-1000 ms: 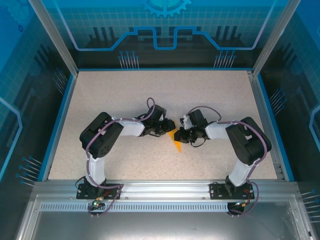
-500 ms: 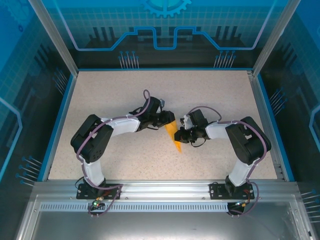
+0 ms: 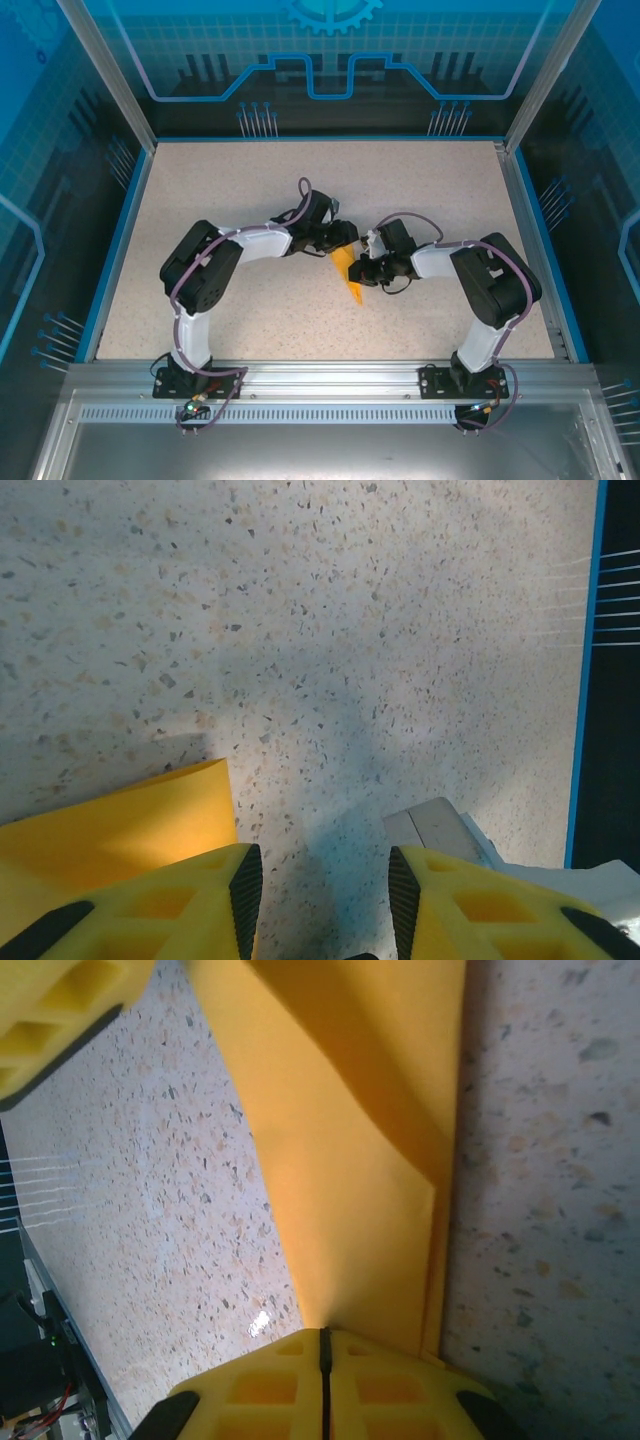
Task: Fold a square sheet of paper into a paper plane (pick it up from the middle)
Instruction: Fold the wing for the fifth time at the center of the table.
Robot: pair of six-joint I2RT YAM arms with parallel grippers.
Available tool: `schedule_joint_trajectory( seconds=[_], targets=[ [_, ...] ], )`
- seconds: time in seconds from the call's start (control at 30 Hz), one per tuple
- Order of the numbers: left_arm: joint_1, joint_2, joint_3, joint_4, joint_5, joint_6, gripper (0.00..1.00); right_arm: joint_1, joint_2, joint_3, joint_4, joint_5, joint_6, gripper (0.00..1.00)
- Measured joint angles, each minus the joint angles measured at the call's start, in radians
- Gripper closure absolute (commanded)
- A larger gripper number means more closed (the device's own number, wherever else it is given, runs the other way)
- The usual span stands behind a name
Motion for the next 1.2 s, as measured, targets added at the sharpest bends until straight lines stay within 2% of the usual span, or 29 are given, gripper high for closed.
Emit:
schedule_joint_trajectory(
  seconds=[0.47, 0.7, 1.0, 1.2],
  targets=[
    [0.003, 0.049, 0.023, -0.131, -0.097, 0.0, 0.63, 0.0, 0.001, -0.01, 0.024, -0.004, 0.003, 0.93],
    [0.017, 0.05, 0.023, -0.13, -0.097, 0.014, 0.63, 0.0, 0.001, -0.019, 0.042, -0.007, 0.003, 0.94],
    [0.087, 0.052, 0.017, -0.111, -0.066, 0.064, 0.62, 0.0, 0.002, -0.021, 0.055, -0.011, 0.002, 0.93],
    [0.09, 0.051, 0.017, -0.115, -0.056, 0.104, 0.61, 0.0, 0.005, -0.02, 0.059, -0.018, 0.002, 0.94]
  ],
)
